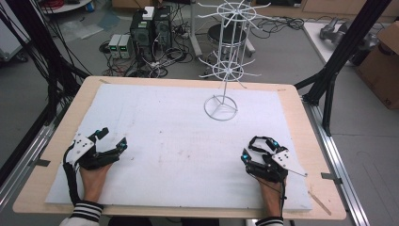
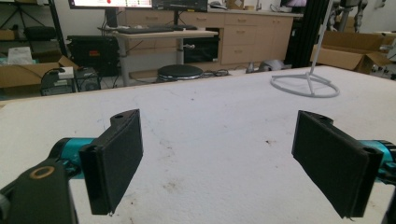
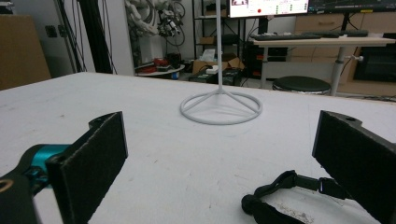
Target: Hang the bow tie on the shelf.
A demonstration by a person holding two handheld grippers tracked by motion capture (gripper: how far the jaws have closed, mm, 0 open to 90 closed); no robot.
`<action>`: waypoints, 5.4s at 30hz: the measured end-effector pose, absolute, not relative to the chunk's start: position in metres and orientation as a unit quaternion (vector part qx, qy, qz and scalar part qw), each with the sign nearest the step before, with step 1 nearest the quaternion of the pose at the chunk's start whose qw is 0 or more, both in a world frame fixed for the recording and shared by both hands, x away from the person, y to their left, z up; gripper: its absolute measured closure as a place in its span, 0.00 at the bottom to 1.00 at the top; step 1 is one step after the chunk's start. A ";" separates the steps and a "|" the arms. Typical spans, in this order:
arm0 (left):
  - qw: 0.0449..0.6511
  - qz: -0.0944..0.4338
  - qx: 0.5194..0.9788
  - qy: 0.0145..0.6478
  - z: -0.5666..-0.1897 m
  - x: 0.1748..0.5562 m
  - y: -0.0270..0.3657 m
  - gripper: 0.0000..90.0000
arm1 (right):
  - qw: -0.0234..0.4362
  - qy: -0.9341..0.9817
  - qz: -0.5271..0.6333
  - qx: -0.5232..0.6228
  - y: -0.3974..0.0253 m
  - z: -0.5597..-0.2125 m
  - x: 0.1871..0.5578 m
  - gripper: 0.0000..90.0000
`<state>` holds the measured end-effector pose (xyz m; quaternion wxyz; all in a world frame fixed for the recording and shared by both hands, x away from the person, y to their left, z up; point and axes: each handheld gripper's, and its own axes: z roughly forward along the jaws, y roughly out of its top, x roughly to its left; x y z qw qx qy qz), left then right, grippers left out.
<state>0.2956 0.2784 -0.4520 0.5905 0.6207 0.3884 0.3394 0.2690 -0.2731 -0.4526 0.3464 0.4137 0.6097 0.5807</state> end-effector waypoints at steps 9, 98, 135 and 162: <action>0.592 0.338 0.618 0.390 -0.452 0.295 0.279 0.19 | 0.350 0.608 0.578 0.418 -0.273 -0.453 0.269 0.02; 0.593 0.348 0.611 0.392 -0.452 0.294 0.279 0.20 | 0.156 0.834 0.218 0.483 -0.351 -0.400 0.366 0.55; 0.595 0.346 0.608 0.395 -0.453 0.295 0.279 0.20 | 0.108 0.837 0.168 0.510 -0.348 -0.412 0.374 0.97; 0.592 0.347 0.611 0.395 -0.452 0.294 0.278 0.20 | 0.183 0.835 0.323 0.406 -0.331 -0.379 0.359 0.98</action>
